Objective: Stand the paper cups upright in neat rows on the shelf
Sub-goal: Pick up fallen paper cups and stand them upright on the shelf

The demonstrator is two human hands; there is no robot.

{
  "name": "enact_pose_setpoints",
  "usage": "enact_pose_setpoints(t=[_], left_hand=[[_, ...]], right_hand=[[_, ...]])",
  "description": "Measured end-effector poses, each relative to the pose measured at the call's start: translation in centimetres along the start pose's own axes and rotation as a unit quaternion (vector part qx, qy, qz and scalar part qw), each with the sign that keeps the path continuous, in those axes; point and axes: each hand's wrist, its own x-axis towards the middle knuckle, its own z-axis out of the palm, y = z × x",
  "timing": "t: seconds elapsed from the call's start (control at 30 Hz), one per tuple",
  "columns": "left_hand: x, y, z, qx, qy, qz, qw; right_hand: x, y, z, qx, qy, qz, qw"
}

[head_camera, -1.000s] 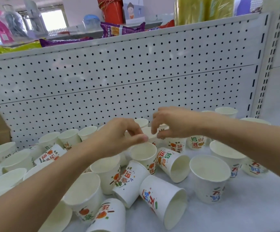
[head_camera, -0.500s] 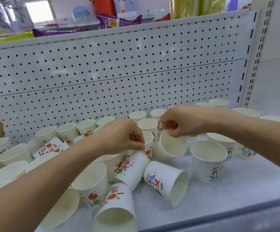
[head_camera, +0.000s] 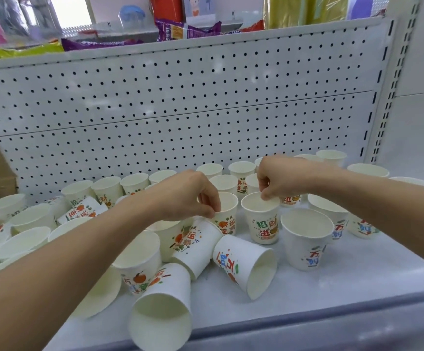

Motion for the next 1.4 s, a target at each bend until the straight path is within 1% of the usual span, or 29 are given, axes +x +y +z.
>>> enact_pose_setpoints(t=[0.1, 0.17, 0.2, 0.23, 0.3, 0.33, 0.37, 0.4, 0.43, 0.5, 0.53, 0.67, 0.73, 0.83, 0.9, 0.97, 1.03, 1.07, 1.1, 1.13, 1.17, 1.2, 1.27, 1.33, 1.4], left_hand=[[-0.4, 0.5, -0.2, 0.001, 0.006, -0.013, 1.000], [-1.2, 1.1, -0.7, -0.006, 0.035, -0.023, 0.999], [-1.9, 1.6, -0.9, -0.015, 0.056, -0.026, 0.998], [-2.9, 2.1, -1.1, -0.029, 0.078, -0.028, 0.996], [-5.3, 3.2, -1.1, -0.066, 0.119, -0.034, 0.990], [-6.7, 3.7, -0.8, -0.085, 0.140, -0.036, 0.986], [-8.0, 4.2, -0.3, -0.097, 0.162, -0.037, 0.981], [-9.3, 4.6, 0.4, -0.099, 0.182, -0.036, 0.978], [-10.5, 4.9, 1.2, -0.092, 0.198, -0.036, 0.975], [-12.3, 5.4, 3.2, -0.072, 0.231, -0.049, 0.969], [-13.1, 5.7, 4.1, -0.061, 0.253, -0.058, 0.964], [-15.9, 6.9, 7.5, 0.033, 0.336, -0.128, 0.933], [-16.8, 7.4, 9.1, 0.069, 0.347, -0.181, 0.918], [-17.2, 8.0, 10.8, 0.068, 0.354, -0.244, 0.900], [-17.2, 8.3, 11.2, 0.044, 0.367, -0.253, 0.894], [-17.3, 8.5, 11.3, 0.028, 0.383, -0.244, 0.891], [-17.8, 8.8, 11.0, -0.012, 0.409, -0.237, 0.881], [-18.1, 9.1, 10.6, -0.051, 0.418, -0.236, 0.876], [-18.4, 9.4, 10.0, -0.100, 0.421, -0.234, 0.871], [-18.5, 9.8, 9.4, -0.156, 0.416, -0.229, 0.866], [-18.4, 10.2, 8.7, -0.212, 0.405, -0.219, 0.862], [-18.3, 10.8, 7.9, -0.257, 0.390, -0.203, 0.860], [-17.3, 12.2, 6.4, -0.306, 0.366, -0.164, 0.864], [-15.3, 14.0, 5.0, -0.317, 0.336, -0.122, 0.879], [-12.4, 16.1, 3.9, -0.296, 0.296, -0.078, 0.905]], right_hand=[[-0.5, 0.0, -0.1, -0.035, 0.010, 0.005, 0.999], [-1.3, 0.1, -0.6, -0.060, 0.056, -0.011, 0.997], [-2.1, 0.0, -1.0, -0.054, 0.082, -0.026, 0.995], [-3.0, -0.1, -1.3, -0.033, 0.105, -0.047, 0.993], [-5.3, -0.8, -1.6, 0.048, 0.133, -0.108, 0.984], [-6.6, -1.3, -1.4, 0.085, 0.137, -0.144, 0.976], [-8.0, -1.9, -1.0, 0.093, 0.134, -0.176, 0.971], [-9.3, -2.5, -0.3, 0.060, 0.129, -0.202, 0.969], [-10.3, -3.1, 0.6, -0.005, 0.132, -0.218, 0.967], [-11.4, -4.1, 2.8, -0.150, 0.179, -0.234, 0.944], [-11.7, -4.6, 3.6, -0.189, 0.207, -0.232, 0.932], [-11.7, -4.9, 5.9, -0.251, 0.249, -0.222, 0.909], [-11.5, -4.9, 6.4, -0.271, 0.253, -0.220, 0.902], [-11.5, -4.8, 7.2, -0.279, 0.260, -0.222, 0.897], [-11.8, -5.0, 7.6, -0.255, 0.272, -0.219, 0.901], [-12.6, -5.2, 7.4, -0.225, 0.275, -0.215, 0.909], [-13.9, -5.3, 6.4, -0.169, 0.263, -0.201, 0.928], [-14.7, -5.0, 5.6, -0.107, 0.241, -0.189, 0.946], [-15.6, -4.6, 4.6, -0.018, 0.209, -0.173, 0.962], [-16.5, -3.9, 3.5, 0.074, 0.173, -0.159, 0.969], [-17.4, -3.0, 2.4, 0.154, 0.145, -0.150, 0.966], [-18.2, -1.8, 1.4, 0.207, 0.130, -0.143, 0.959], [-19.5, 1.0, -0.3, 0.271, 0.127, -0.126, 0.946], [-20.3, 4.2, -1.7, 0.319, 0.144, -0.100, 0.931], [-20.7, 7.7, -2.7, 0.329, 0.170, -0.067, 0.926]])
